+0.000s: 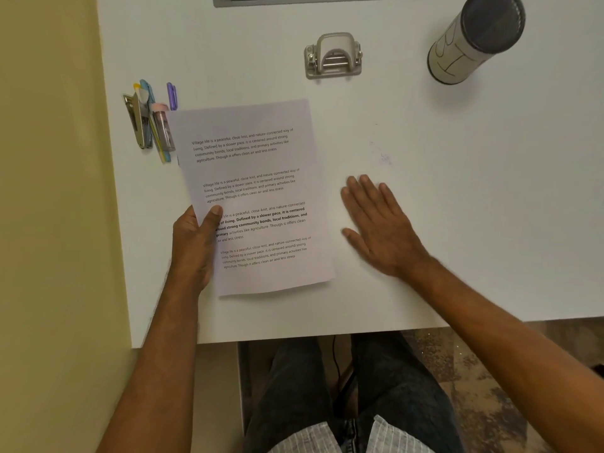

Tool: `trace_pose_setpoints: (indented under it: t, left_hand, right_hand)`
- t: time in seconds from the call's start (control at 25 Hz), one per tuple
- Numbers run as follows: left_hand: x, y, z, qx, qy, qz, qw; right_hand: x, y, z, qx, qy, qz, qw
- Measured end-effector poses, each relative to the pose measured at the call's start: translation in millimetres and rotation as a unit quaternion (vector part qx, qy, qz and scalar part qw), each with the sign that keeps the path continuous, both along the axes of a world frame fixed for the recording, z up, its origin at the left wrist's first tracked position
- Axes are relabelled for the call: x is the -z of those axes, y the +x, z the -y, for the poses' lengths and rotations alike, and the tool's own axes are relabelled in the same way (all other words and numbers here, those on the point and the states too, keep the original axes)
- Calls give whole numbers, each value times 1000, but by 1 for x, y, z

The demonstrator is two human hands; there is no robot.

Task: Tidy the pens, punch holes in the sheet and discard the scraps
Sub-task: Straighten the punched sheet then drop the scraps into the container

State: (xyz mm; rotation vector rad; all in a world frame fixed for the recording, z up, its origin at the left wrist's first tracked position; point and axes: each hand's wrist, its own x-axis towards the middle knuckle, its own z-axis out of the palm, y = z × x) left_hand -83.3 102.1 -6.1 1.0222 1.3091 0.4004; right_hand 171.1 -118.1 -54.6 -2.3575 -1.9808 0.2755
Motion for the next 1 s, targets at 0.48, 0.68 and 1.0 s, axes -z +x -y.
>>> trace_pose_setpoints:
  t: [0.48, 0.68, 1.0]
  left_hand:
    - [1, -1, 5, 17, 4, -24, 1000]
    - [2, 2, 8, 18, -6, -25, 1000]
    - [2, 5, 12, 2, -101, 36, 994]
  right_hand:
    - [-1, 52, -58, 82, 30, 24, 996]
    - [-13, 24, -48, 186, 175, -102, 962]
    - [-47, -42, -59, 383, 150, -401, 818]
